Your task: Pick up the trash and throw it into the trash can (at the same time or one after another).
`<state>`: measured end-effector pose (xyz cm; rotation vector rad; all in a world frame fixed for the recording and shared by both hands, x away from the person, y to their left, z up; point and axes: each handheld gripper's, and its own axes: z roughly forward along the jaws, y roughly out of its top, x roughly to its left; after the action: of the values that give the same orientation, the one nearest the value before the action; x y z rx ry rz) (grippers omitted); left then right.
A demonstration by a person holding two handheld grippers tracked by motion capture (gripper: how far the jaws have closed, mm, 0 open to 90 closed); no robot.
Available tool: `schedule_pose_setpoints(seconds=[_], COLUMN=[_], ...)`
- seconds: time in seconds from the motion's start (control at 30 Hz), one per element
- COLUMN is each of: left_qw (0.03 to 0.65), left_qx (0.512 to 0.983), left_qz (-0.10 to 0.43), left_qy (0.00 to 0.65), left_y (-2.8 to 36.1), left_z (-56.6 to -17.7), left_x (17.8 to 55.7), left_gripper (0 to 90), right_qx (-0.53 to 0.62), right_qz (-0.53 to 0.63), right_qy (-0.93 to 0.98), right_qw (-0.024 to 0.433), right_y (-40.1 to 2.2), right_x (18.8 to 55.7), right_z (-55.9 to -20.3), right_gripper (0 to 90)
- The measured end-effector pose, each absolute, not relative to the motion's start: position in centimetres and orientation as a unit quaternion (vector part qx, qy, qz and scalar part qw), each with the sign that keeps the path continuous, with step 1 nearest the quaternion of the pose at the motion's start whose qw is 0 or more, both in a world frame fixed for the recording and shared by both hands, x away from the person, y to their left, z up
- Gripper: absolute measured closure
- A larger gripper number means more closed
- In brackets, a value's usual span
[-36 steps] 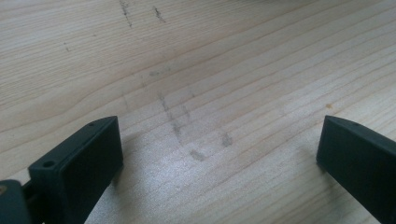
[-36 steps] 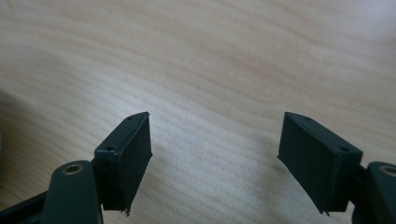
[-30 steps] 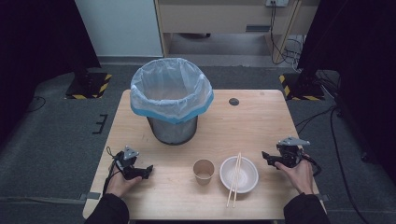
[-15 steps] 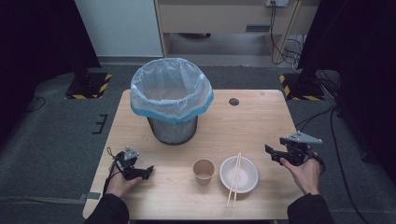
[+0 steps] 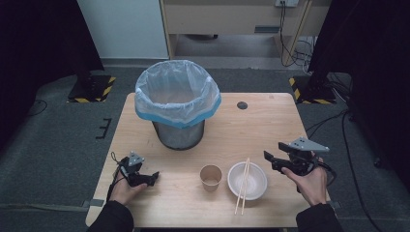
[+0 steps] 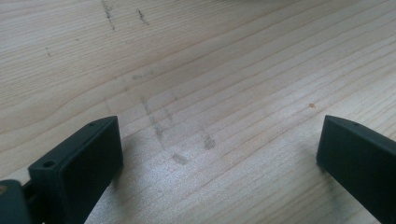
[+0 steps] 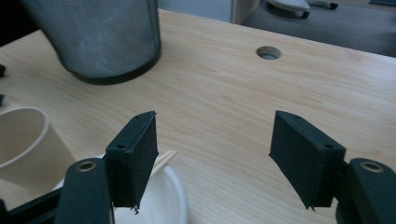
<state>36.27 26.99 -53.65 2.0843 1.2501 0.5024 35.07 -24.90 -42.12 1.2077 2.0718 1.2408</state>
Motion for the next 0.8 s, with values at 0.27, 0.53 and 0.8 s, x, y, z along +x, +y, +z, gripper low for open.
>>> schedule_pose_setpoints(seconds=[0.27,0.53,0.8], left_qw=[0.324,0.324,0.324], left_qx=[0.795,0.795,0.795], left_qz=[0.191,0.191,0.191], left_qy=[0.476,0.476,0.475], left_y=[27.0,27.0,27.0], left_z=[-53.6,-53.6,-53.6], left_x=[36.2,36.2,36.3], left_gripper=[0.0,0.0,0.0], right_qx=[0.422,0.414,0.409], right_qz=[0.444,0.412,0.384], right_qy=[0.767,0.793,0.811], right_qw=[0.189,0.172,0.167], right_y=[-22.5,-20.8,-19.7], right_x=[34.6,34.0,33.9], right_z=[-44.1,-46.2,-47.6], right_gripper=[34.2,36.8,39.9])
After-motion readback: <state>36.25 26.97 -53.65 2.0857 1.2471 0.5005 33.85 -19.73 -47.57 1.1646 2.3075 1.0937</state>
